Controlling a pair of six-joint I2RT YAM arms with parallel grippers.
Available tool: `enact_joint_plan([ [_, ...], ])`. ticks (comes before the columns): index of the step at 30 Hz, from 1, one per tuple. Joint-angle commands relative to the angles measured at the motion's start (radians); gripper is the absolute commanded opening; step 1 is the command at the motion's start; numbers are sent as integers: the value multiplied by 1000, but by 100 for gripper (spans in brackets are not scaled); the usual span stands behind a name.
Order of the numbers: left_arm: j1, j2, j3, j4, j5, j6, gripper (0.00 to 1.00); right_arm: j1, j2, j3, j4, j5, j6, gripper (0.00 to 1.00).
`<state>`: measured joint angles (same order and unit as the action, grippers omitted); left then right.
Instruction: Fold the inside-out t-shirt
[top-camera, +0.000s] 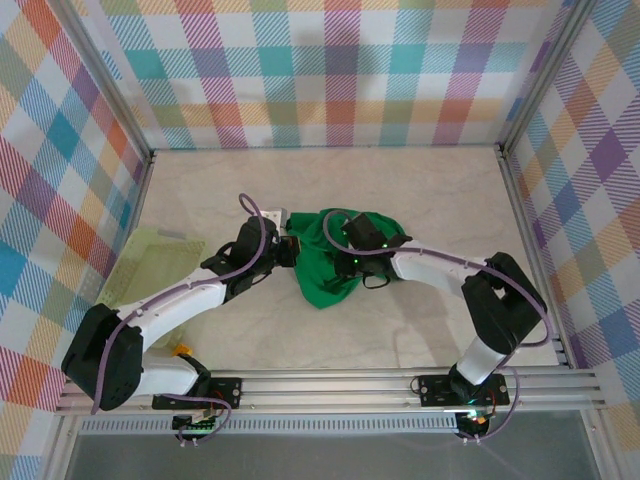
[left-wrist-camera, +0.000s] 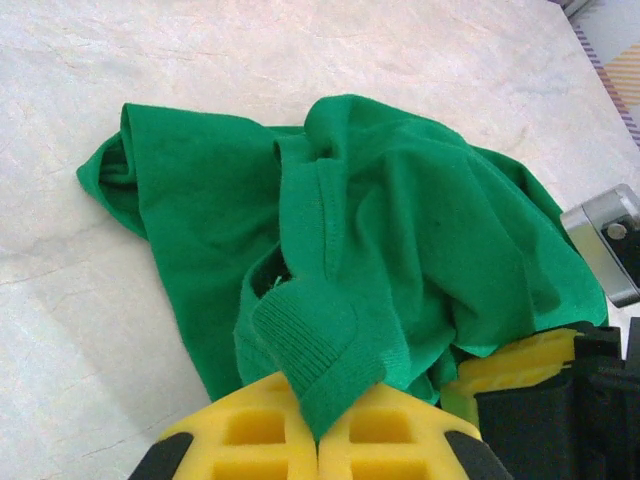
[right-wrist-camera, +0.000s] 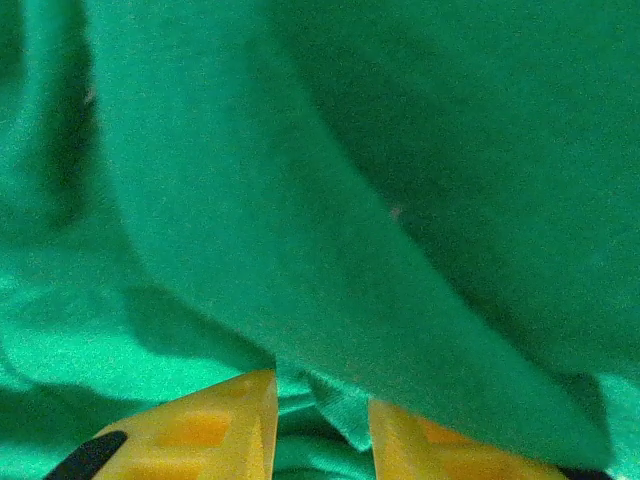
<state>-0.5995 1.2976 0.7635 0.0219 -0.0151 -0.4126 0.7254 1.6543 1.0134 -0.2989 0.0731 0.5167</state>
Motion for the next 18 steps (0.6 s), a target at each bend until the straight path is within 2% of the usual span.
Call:
enact_joint_plan([
  [1,7,-27,5,9,13,-12,0,-3,32,35,-40,69,16,34],
  [5,7,-29,3,7,14,-11,0,-2,62,52,-61,101,24,35],
  [8,7,-32,-1,8,12,-11,0,-3,66,56,-65,108,23,30],
  [16,7,-20,3,1,-5,-15,0,-3,6,45,-83,139,-6,4],
  [18,7,-15,12,-7,-14,-17,0,-2,-18,41,-86,142,-16,0],
])
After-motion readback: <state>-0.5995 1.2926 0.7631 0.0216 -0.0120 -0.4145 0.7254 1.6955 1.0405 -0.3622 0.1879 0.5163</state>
